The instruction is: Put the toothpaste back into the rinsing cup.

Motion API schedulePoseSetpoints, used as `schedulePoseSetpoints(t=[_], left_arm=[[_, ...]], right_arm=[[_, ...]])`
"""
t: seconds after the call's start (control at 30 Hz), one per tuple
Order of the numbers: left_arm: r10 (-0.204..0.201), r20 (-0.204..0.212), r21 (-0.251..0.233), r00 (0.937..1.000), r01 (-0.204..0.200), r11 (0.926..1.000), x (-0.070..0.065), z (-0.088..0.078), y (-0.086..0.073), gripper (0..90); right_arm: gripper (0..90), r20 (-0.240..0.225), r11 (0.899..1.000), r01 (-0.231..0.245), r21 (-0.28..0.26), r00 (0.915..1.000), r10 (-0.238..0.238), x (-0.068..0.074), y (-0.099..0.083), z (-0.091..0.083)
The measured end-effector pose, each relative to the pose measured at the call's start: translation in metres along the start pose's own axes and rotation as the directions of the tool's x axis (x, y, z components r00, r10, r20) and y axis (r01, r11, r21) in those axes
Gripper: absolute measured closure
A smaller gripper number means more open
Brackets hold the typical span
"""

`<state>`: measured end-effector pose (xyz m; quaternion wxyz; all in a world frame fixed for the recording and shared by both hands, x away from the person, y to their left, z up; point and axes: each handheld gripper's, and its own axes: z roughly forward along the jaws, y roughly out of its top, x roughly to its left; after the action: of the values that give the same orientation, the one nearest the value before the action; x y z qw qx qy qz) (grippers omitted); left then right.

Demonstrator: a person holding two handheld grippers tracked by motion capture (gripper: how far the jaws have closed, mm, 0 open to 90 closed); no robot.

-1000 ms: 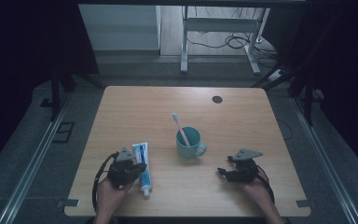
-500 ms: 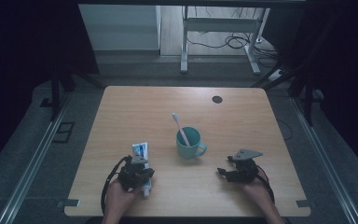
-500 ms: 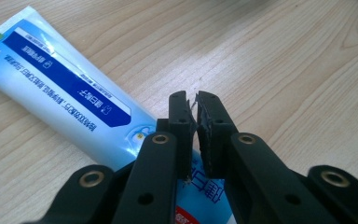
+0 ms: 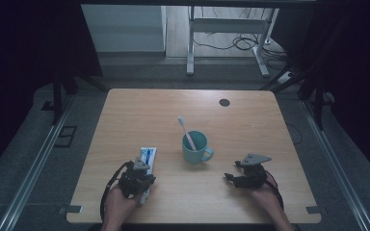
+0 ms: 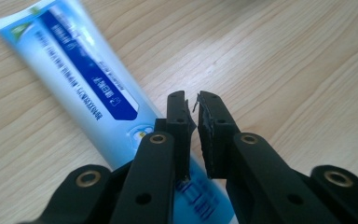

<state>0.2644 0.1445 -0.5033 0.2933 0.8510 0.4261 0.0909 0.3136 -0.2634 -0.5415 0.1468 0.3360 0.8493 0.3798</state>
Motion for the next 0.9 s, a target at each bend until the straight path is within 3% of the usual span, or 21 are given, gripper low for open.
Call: schedulePoseSetpoints(t=[0.43, 0.9], left_arm=[[0.001, -0.057, 0.02, 0.9984, 0.0, 0.9998, 0.008, -0.003, -0.003, 82.3], [0.023, -0.05, 0.034, 0.9985, -0.021, 0.9992, 0.012, -0.013, 0.006, 62.5]], right_arm=[[30.2, 0.0, 1.0, 0.001, 0.0, 1.0, -0.001, 0.0, 0.0, 0.0], [30.1, 0.0, 1.0, 0.001, -0.001, 1.0, -0.001, 0.0, 0.0, 0.0]])
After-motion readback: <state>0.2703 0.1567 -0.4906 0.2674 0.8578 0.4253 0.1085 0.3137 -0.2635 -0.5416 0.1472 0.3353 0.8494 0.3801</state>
